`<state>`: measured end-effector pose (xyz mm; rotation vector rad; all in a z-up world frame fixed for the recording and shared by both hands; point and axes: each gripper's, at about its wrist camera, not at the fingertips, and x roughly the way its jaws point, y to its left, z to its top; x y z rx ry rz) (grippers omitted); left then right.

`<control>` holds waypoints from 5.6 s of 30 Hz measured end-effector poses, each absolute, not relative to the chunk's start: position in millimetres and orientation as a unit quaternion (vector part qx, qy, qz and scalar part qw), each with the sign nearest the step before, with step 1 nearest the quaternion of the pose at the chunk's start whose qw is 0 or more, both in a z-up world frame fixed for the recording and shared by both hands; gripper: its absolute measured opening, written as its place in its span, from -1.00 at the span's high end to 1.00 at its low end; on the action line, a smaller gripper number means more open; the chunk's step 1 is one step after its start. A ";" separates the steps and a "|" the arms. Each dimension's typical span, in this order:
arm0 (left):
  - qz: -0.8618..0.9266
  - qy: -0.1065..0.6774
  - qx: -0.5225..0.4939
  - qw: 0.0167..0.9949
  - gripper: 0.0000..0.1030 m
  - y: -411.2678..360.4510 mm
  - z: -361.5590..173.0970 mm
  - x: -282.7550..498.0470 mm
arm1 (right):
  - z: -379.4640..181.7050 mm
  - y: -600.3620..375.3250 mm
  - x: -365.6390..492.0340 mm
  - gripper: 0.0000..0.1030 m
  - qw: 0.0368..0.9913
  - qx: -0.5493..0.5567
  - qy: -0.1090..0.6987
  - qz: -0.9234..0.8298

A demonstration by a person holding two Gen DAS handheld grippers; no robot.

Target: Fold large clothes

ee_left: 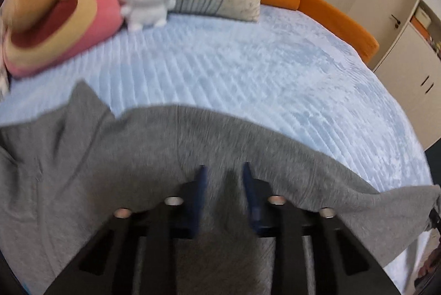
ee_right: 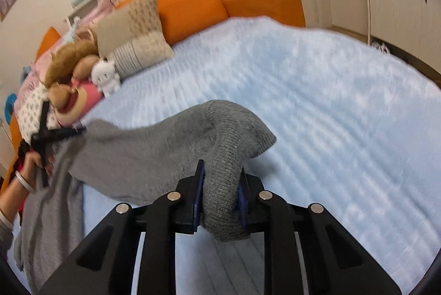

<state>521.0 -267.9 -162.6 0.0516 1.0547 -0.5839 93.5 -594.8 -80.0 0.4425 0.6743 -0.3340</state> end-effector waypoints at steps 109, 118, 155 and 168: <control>-0.325 0.490 0.034 0.808 0.11 -236.6 -169.3 442.3 | -133.7 -348.8 186.1 0.73 0.879 -0.044 0.466 0.095; -0.368 0.443 0.057 0.815 -0.15 -212.3 -135.7 355.7 | -85.3 -336.0 148.1 0.05 0.905 -0.037 0.411 0.106; -0.394 0.492 -0.021 0.776 0.85 -165.4 -158.3 301.1 | -110.6 -350.2 137.2 0.38 0.872 0.081 0.472 0.104; -0.370 0.506 -0.003 0.779 0.85 -161.2 -176.4 306.2 | -123.1 -379.3 148.3 0.82 0.860 0.152 0.477 0.097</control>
